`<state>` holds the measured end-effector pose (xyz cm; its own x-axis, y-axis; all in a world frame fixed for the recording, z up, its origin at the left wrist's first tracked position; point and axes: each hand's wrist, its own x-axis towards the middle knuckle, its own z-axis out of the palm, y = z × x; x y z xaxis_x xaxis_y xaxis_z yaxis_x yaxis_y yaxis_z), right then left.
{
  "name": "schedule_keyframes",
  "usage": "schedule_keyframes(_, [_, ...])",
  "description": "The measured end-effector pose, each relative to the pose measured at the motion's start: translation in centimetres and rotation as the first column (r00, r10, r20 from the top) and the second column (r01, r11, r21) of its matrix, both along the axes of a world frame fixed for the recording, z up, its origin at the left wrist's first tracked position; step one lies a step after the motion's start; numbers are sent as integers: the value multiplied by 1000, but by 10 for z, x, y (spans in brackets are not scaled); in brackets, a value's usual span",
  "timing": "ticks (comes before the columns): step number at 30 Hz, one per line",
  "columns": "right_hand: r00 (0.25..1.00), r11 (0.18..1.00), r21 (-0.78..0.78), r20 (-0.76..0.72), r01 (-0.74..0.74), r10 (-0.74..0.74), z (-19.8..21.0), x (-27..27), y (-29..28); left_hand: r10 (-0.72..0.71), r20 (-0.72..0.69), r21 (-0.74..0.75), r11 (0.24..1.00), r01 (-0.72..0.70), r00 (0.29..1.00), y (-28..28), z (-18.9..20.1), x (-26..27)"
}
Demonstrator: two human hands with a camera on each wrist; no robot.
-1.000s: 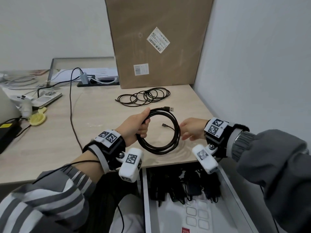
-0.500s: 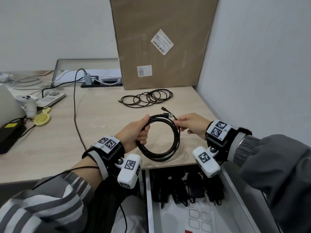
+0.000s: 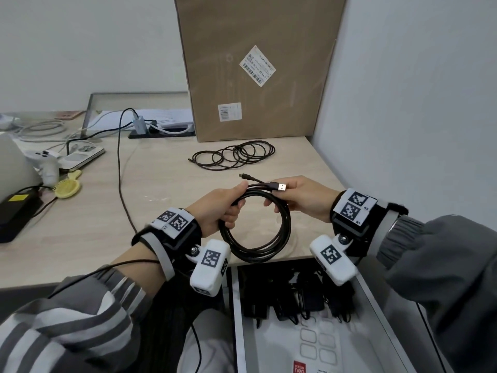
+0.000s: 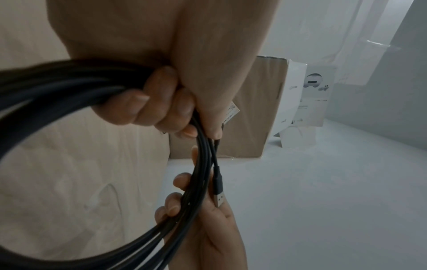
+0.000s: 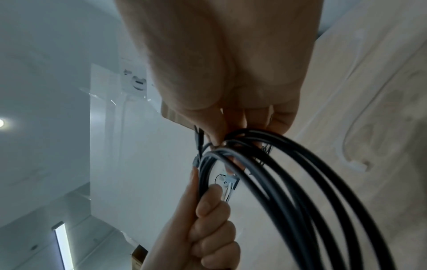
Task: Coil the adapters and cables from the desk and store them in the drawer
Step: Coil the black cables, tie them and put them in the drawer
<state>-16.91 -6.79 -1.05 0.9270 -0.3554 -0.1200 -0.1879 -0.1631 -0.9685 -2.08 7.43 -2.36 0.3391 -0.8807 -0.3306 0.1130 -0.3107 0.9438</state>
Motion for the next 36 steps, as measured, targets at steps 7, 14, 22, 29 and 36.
schedule_keyframes(7, [998,998,-41,2,-57,57,8,-9,-1,-22,-109,31,999,26,994,3,10,-1])
schedule_keyframes(14, [997,992,-99,-7,-75,75,11,-15,-1,6,-173,165,986,23,985,-4,14,-5])
schedule_keyframes(22, [998,966,255,-58,45,-31,18,-15,-4,82,-73,118,990,-73,994,-11,10,-14])
schedule_keyframes(29, [972,966,-217,-214,-140,93,13,-9,9,16,-21,73,997,-14,1000,-11,7,-22])
schedule_keyframes(36, [974,896,-410,-209,-169,88,14,-5,13,-159,5,128,979,157,987,-7,17,-15])
